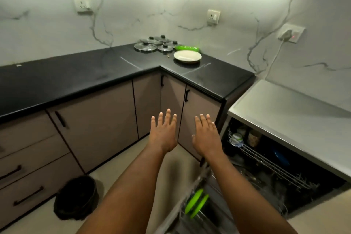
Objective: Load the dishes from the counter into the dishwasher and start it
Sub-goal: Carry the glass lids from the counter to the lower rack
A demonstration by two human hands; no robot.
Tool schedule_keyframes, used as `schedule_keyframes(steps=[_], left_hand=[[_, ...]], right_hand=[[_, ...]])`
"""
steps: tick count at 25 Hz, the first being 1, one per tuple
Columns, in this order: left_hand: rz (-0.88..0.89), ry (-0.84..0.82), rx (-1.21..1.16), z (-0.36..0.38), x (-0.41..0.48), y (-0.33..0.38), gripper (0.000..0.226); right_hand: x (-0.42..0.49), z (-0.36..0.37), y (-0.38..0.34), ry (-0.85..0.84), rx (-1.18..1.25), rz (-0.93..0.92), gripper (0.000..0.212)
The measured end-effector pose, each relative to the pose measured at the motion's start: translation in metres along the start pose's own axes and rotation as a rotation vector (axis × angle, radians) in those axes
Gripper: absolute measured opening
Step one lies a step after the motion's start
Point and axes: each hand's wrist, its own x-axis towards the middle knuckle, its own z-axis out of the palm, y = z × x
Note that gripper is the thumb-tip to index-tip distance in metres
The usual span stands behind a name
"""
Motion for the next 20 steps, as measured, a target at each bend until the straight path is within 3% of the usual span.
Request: schedule_keyframes(steps=[12, 20], left_hand=[[-0.067, 0.101, 0.029, -0.065, 0.084, -0.193, 0.077], [-0.116, 0.074, 0.041, -0.061, 0.154, -0.259, 0.076]], right_hand=[[0.144, -0.001, -0.158, 0.084, 0.059, -0.087, 0.07], [0.244, 0.033, -0.195, 0.064, 0.047, -0.12, 0.071]])
